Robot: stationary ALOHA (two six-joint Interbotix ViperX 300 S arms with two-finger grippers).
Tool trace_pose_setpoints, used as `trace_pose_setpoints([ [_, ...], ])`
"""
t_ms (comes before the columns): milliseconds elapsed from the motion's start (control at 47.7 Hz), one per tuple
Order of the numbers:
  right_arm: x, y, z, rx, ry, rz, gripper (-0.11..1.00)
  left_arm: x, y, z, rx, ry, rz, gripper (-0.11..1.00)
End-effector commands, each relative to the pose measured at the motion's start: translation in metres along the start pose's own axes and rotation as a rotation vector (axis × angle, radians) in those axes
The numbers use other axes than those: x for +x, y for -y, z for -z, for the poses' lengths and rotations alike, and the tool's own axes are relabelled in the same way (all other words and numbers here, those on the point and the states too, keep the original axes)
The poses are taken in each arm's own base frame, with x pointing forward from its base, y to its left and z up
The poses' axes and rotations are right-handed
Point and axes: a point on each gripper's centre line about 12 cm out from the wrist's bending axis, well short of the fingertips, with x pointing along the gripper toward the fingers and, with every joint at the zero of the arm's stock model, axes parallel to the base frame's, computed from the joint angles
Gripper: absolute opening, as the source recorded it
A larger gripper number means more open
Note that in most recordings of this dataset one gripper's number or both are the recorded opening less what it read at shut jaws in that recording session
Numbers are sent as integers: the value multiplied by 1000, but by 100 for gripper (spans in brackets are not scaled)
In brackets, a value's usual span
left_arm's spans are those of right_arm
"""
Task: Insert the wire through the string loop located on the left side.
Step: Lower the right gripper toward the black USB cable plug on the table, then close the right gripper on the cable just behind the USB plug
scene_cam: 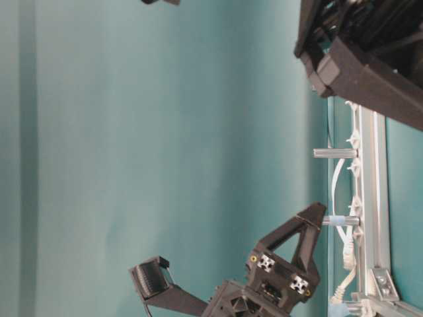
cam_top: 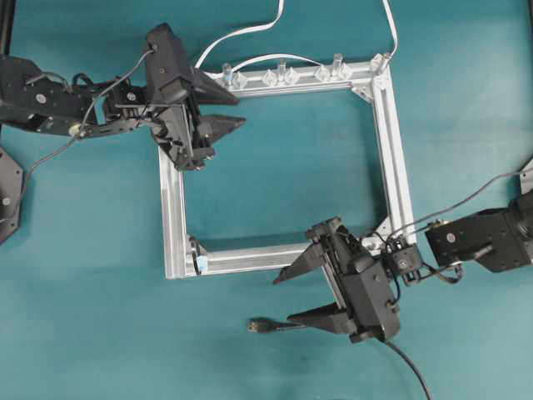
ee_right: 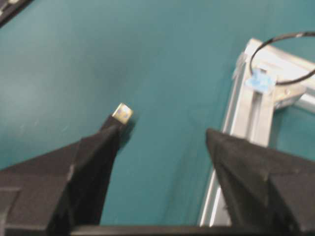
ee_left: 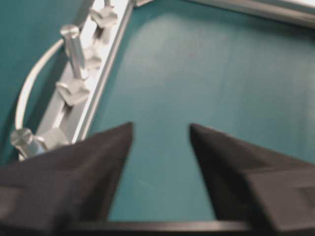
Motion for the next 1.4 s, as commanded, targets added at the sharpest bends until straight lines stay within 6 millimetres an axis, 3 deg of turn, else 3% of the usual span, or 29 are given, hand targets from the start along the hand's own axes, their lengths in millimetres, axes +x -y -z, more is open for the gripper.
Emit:
trace_pose_setpoints([
  [0, 1, -1, -13, 14, 37, 6, 76, -3, 3, -17, 16, 50, 7, 69],
  [1027, 14, -21, 0, 181, -1, 120, 76, -4, 7, -12, 31, 30, 17, 73],
  [1383, 27, -32, 5, 197, -18, 138, 76, -28, 6, -7, 30, 40, 21, 73],
])
